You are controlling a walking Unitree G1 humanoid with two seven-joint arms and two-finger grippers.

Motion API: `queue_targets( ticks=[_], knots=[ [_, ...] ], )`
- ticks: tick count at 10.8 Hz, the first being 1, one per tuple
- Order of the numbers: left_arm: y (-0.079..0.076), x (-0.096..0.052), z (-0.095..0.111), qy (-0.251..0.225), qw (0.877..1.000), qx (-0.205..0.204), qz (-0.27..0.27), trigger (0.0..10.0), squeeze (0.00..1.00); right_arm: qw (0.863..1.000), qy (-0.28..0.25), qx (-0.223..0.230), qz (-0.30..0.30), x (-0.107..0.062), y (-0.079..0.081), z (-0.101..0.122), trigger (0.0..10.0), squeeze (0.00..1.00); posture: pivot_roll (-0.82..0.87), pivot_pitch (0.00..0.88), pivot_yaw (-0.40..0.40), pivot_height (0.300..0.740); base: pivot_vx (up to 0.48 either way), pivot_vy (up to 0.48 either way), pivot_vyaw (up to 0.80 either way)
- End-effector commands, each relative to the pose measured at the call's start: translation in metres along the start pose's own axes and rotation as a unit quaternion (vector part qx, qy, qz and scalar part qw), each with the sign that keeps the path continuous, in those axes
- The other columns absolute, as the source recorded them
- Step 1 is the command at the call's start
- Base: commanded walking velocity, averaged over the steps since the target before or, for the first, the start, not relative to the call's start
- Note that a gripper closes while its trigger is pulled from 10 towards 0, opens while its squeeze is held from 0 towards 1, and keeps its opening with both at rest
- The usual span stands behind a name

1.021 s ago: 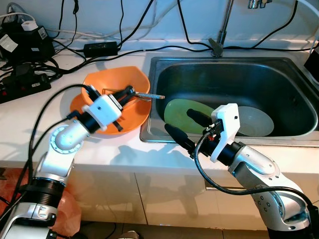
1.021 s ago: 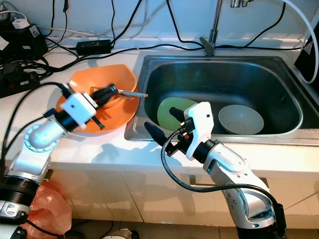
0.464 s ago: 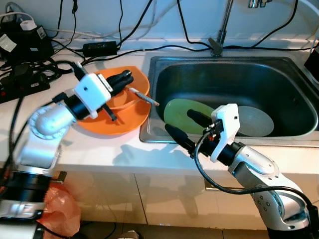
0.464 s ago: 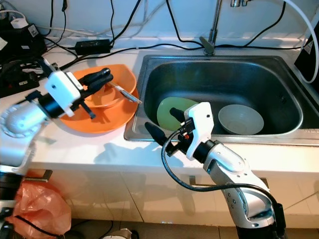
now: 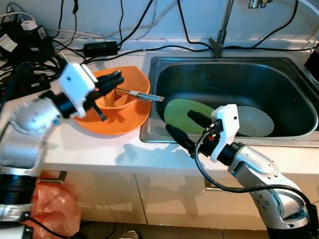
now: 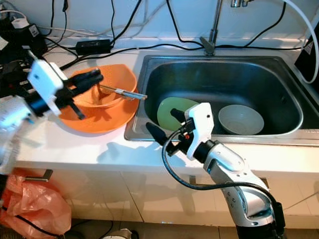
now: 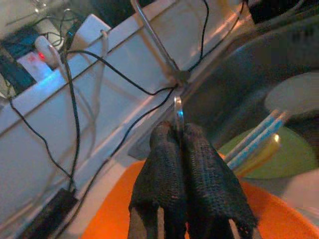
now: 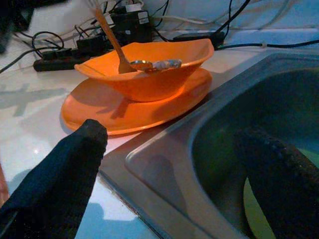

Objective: Kitchen organization

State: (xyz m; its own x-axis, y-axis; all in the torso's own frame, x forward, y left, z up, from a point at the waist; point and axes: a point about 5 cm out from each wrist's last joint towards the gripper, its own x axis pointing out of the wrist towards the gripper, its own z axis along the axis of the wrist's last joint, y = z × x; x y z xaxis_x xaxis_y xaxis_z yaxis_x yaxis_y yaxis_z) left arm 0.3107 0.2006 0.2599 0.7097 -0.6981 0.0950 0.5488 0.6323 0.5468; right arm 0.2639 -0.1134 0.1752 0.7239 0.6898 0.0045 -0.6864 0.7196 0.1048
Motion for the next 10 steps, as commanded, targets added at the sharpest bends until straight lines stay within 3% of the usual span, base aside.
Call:
queue_targets(
  ticks=[1,2,3,5,7,8,9,10],
  knots=[
    [0.011,-0.001,0.018,-0.020,1.000,-0.004,0.000,0.0,0.00,1.000,-0.007,-0.011,0.000,0.000,-0.002,0.004,10.0,0.00,0.11,0.054,0.045,0.740,0.000,0.000,0.00],
    [0.013,-0.001,0.021,-0.018,1.000,-0.001,-0.004,0.0,0.00,1.000,-0.006,-0.011,0.000,0.000,-0.002,0.004,10.0,0.00,0.11,0.054,0.045,0.740,0.000,0.000,0.00],
    [0.017,0.000,0.027,-0.024,0.999,-0.028,-0.011,0.0,0.00,1.000,-0.006,-0.010,0.000,0.000,-0.003,0.004,10.0,0.00,0.11,0.055,0.043,0.740,0.000,0.000,0.00],
    [0.036,0.003,0.047,-0.086,0.988,-0.126,0.031,0.0,0.00,1.000,-0.004,-0.010,0.000,0.000,-0.004,0.004,10.0,0.00,0.11,0.057,0.040,0.740,0.000,0.000,0.00],
    [0.041,0.007,0.056,-0.121,0.973,-0.193,0.048,0.0,0.00,1.000,-0.004,-0.011,-0.002,-0.001,-0.005,0.004,10.0,0.00,0.10,0.054,0.037,0.740,0.000,0.000,0.00],
    [0.050,0.008,0.060,-0.151,0.956,-0.237,0.084,0.0,0.00,1.000,-0.003,-0.010,-0.003,-0.001,-0.006,0.004,10.0,0.00,0.10,0.051,0.036,0.740,0.000,0.000,0.00],
    [0.065,0.009,0.061,-0.204,0.916,-0.307,0.160,0.0,0.00,1.000,-0.005,-0.007,-0.007,-0.001,-0.008,0.004,10.0,0.00,0.10,0.049,0.036,0.740,0.000,0.000,0.00],
    [0.068,0.010,0.061,-0.215,0.903,-0.326,0.179,0.0,0.00,1.000,-0.005,-0.006,-0.009,-0.001,-0.008,0.004,10.0,0.00,0.10,0.049,0.036,0.740,0.000,0.000,0.00]
  ],
)
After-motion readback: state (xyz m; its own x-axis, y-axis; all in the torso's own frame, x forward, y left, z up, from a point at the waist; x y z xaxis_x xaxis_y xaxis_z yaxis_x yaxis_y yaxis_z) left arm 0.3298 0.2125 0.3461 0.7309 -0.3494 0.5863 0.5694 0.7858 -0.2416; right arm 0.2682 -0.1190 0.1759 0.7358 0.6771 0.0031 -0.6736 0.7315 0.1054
